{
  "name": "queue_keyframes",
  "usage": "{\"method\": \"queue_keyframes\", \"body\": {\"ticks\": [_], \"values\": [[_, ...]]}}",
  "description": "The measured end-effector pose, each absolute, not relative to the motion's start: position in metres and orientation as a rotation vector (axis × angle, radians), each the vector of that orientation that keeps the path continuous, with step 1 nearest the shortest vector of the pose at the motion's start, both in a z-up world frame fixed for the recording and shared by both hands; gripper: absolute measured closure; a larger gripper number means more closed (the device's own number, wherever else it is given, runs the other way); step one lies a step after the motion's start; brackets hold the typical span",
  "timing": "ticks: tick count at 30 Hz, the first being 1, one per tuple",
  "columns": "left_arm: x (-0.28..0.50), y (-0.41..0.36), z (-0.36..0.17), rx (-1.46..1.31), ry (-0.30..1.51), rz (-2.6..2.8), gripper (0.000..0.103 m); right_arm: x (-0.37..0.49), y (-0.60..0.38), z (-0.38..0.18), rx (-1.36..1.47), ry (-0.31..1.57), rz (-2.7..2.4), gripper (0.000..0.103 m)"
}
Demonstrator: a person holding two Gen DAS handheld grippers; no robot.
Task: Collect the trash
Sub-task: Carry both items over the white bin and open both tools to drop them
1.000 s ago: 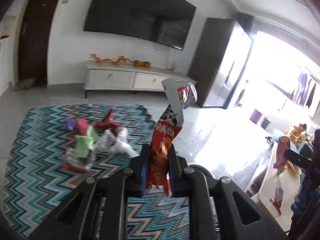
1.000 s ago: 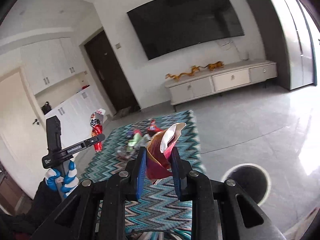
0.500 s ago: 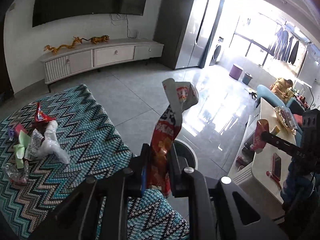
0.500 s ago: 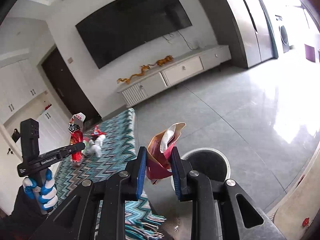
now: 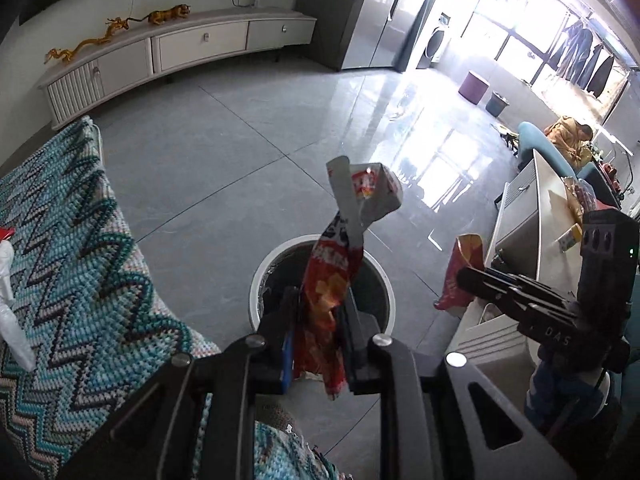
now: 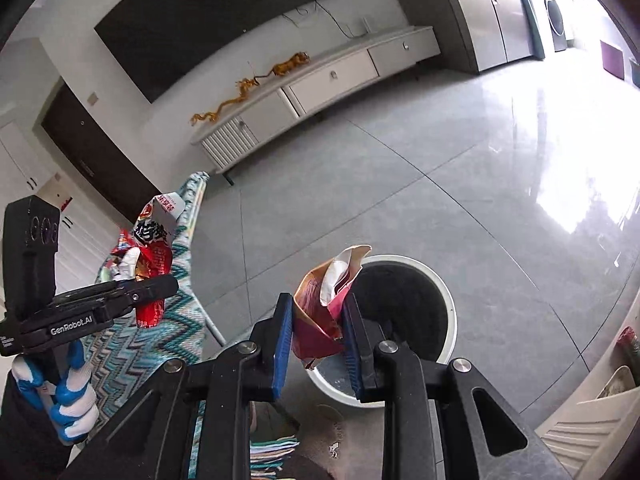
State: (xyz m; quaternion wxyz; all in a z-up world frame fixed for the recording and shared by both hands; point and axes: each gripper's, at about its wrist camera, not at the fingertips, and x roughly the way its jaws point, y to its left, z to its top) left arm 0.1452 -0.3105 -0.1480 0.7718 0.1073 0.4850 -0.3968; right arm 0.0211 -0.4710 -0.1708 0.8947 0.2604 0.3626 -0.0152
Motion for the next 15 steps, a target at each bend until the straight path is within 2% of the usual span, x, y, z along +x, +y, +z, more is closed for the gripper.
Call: {"method": "queue_keyframes", "body": {"ticks": [6, 11, 15], "values": [[0.16, -0.33, -0.168, 0.207, 1.111, -0.886, 0.082, 0.052, -0.48, -0.199, 0.541, 0.819, -0.049, 0.076], [0.167, -0.337, -0.182, 0.162, 1.162, -0.908, 0.068, 0.058, -0.485, -0.215, 0.555, 0.845, -0.071, 0.068], [0.169, -0.335, -0.184, 0.151, 1.165, -0.913, 0.064, 0.058, -0.493, -0.22, 0.578, 0.848, -0.089, 0.065]]}}
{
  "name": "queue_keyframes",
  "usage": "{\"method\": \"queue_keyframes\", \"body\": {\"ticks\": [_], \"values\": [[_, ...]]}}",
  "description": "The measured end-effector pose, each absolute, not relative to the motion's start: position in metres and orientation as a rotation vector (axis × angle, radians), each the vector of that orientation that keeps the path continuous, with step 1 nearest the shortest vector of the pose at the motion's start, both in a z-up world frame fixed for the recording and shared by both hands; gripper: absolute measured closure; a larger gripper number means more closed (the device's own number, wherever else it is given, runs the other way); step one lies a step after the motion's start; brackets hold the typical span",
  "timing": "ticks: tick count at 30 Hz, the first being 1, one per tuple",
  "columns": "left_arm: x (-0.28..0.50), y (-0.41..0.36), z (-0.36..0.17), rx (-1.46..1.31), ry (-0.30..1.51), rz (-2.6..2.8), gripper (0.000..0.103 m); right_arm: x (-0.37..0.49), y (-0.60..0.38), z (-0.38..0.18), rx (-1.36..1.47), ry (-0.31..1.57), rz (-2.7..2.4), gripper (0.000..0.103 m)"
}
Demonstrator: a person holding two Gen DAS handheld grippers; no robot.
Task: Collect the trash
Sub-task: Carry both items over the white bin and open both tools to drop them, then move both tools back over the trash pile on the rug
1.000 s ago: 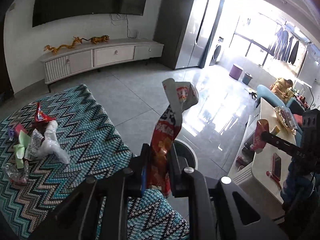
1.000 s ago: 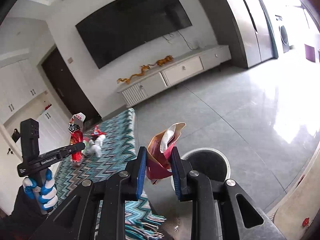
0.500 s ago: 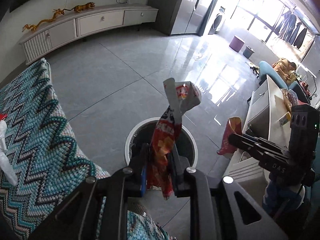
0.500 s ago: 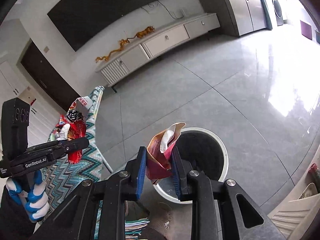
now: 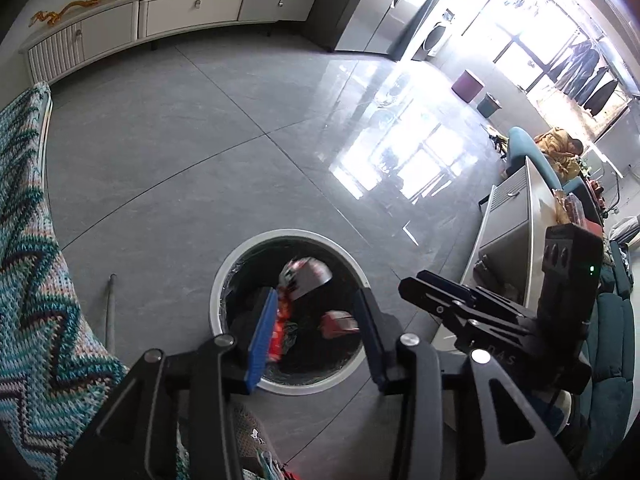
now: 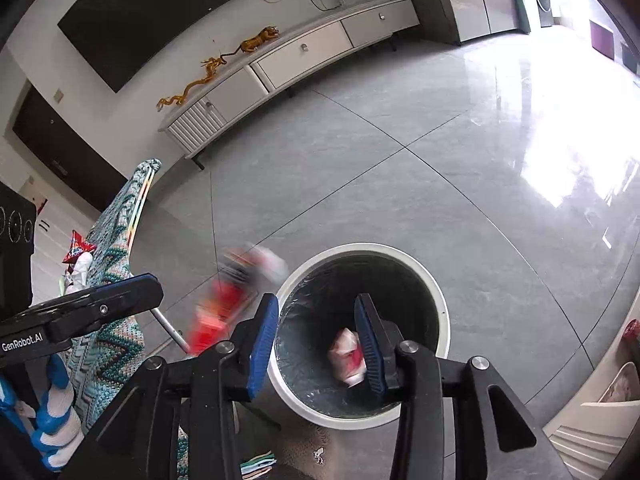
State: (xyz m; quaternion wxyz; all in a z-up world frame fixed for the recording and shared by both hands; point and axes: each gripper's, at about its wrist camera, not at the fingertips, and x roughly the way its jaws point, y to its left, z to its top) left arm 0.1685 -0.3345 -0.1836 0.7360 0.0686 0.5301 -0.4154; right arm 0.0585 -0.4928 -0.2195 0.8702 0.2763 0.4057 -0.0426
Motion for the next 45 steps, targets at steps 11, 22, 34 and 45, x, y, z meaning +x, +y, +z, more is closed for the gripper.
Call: {"method": "queue_keyframes", "body": {"ticks": [11, 22, 34, 45], "values": [[0.158, -0.32, -0.153, 0.144, 1.082, -0.903, 0.064, 0.029, -0.487, -0.183, 0.576, 0.771, -0.052, 0.065], [0.136, -0.282, -0.098, 0.1, 0.934, -0.865, 0.043, -0.009, -0.448, -0.115, 0.48, 0.652, -0.021, 0.065], [0.104, -0.216, -0.038, 0.071, 0.781, -0.804, 0.043, -0.045, -0.386, -0.025, 0.342, 0.487, 0.071, 0.062], [0.115, -0.102, -0.009, -0.013, 0.69, -0.667, 0.043, -0.045, -0.311, 0.025, 0.233, 0.429, 0.195, 0.062]]}}
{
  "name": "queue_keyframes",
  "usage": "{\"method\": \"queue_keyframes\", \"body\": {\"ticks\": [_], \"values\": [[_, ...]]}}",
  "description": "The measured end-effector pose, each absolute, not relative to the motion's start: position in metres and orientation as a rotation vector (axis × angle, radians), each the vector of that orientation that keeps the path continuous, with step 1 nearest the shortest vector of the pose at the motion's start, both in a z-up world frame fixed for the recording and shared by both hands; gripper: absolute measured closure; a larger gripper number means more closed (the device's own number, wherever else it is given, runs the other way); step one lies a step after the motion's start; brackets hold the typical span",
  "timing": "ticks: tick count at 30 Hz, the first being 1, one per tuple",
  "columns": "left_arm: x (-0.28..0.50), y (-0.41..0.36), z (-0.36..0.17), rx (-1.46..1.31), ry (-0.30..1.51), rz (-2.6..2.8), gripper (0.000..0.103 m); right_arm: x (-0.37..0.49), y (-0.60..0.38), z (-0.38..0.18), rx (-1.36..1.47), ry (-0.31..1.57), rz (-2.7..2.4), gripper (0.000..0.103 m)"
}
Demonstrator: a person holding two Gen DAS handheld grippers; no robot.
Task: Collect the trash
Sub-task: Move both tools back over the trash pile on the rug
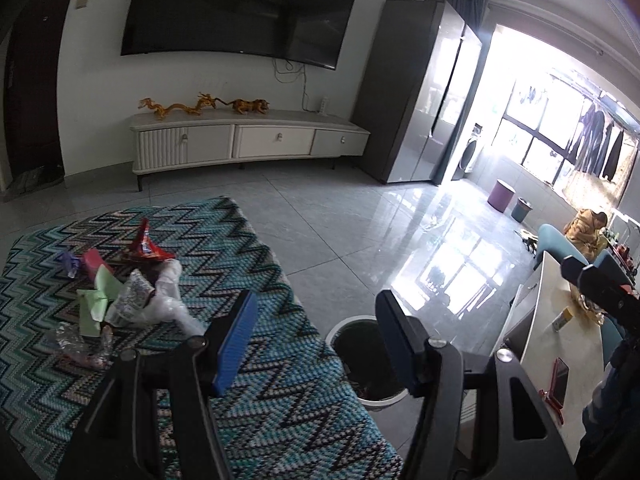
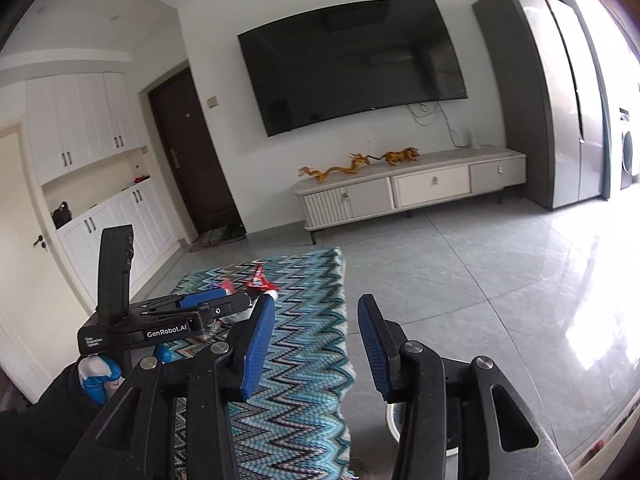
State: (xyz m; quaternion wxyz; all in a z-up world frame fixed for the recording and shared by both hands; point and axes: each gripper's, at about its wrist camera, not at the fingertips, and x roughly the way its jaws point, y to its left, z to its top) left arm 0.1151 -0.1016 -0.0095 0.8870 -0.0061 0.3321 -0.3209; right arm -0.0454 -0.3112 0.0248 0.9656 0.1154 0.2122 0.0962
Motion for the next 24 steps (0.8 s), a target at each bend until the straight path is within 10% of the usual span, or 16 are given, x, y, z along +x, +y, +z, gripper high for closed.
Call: {"method": "queue_keyframes", "body": {"ticks": [24], "values": [[0.201, 0.111, -0.079, -0.201, 0.774, -0.264, 0.043, 0.105, -0.166, -0.018, 0.129, 0.629, 0.46, 0.059]]}}
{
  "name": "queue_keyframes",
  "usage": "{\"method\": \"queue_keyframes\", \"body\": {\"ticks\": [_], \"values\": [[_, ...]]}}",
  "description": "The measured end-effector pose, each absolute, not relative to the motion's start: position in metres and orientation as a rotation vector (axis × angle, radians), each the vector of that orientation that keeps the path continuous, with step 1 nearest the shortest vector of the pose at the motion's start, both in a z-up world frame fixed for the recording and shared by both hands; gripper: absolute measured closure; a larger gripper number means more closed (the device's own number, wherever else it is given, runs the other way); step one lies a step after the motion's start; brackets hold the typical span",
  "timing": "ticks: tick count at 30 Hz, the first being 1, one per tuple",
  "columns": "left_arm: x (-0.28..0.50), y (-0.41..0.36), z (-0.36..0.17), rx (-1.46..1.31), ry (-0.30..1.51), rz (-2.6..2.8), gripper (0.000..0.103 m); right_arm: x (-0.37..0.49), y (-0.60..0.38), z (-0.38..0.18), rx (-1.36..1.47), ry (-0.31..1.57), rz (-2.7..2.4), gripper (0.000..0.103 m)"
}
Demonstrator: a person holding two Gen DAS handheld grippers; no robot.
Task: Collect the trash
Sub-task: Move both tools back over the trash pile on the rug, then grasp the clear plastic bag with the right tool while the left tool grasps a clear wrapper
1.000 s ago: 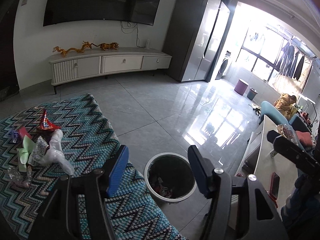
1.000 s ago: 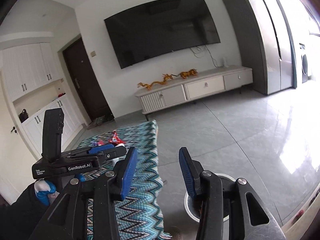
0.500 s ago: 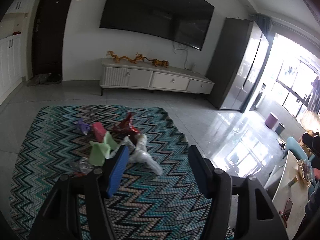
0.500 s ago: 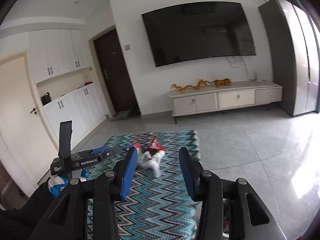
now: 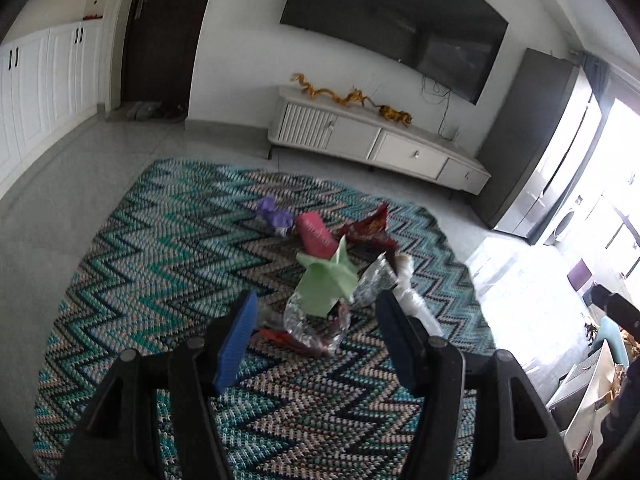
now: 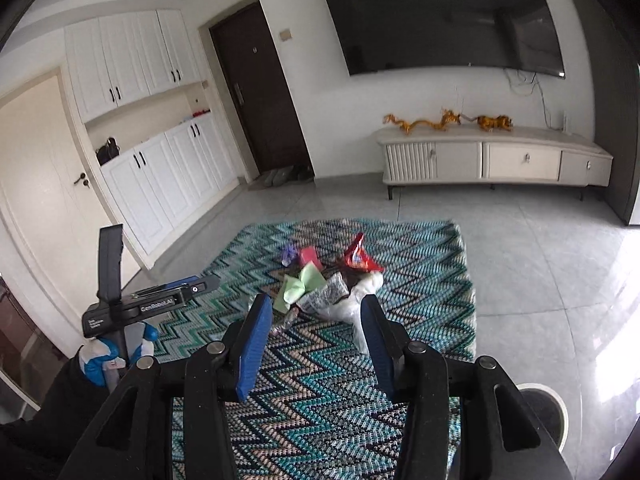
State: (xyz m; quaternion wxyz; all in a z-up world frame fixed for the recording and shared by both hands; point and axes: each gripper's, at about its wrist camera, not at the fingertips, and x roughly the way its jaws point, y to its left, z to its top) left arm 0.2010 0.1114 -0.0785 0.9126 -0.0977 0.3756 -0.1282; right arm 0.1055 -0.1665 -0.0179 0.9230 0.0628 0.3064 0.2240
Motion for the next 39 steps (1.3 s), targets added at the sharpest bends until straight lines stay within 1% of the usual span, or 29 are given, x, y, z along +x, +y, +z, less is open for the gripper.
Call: {"method": "queue_keyframes", "body": {"ticks": [5, 9, 12, 17, 20, 21, 22, 23, 24, 25, 26, 28, 31, 39], "values": [[0.22, 0.109, -0.126, -0.235, 0.873, -0.262, 0.043, 0.143, -0.155, -0.064, 0.121, 0.736, 0.463, 0.057], [0.235, 0.103, -0.153, -0.247, 0.926, -0.265, 0.043, 0.17, -0.148, -0.104, 0.09, 0.82, 0.444, 0.057], [0.245, 0.099, -0.165, -0.249, 0.943, -0.266, 0.043, 0.192, -0.143, -0.13, 0.08, 0.869, 0.442, 0.057], [0.257, 0.095, -0.177, -0.254, 0.956, -0.256, 0.043, 0.22, -0.132, -0.153, 0.061, 0.906, 0.433, 0.057], [0.258, 0.092, -0.182, -0.247, 0.954, -0.256, 0.045, 0.233, -0.129, -0.166, 0.062, 0.927, 0.425, 0.057], [0.258, 0.09, -0.183, -0.242, 0.951, -0.258, 0.047, 0.237, -0.129, -0.171, 0.069, 0.936, 0.425, 0.058], [0.258, 0.088, -0.183, -0.237, 0.95, -0.262, 0.053, 0.239, -0.129, -0.174, 0.076, 0.942, 0.424, 0.06], [0.258, 0.087, -0.184, -0.235, 0.951, -0.268, 0.062, 0.24, -0.13, -0.177, 0.084, 0.95, 0.421, 0.067], [0.258, 0.086, -0.185, -0.239, 0.954, -0.275, 0.066, 0.241, -0.132, -0.18, 0.096, 0.958, 0.425, 0.076], [0.259, 0.086, -0.185, -0.247, 0.958, -0.282, 0.074, 0.241, -0.133, -0.183, 0.105, 0.961, 0.429, 0.081], [0.259, 0.086, -0.186, -0.253, 0.958, -0.286, 0.081, 0.239, -0.133, -0.184, 0.108, 0.96, 0.428, 0.091], [0.257, 0.084, -0.186, -0.263, 0.957, -0.293, 0.091, 0.235, -0.136, -0.183, 0.122, 0.956, 0.429, 0.094], [0.246, 0.086, -0.179, -0.272, 0.934, -0.287, 0.095, 0.219, -0.144, -0.173, 0.149, 0.927, 0.44, 0.095], [0.21, 0.09, -0.142, -0.258, 0.855, -0.294, 0.096, 0.151, -0.154, -0.136, 0.189, 0.841, 0.476, 0.096]]}}
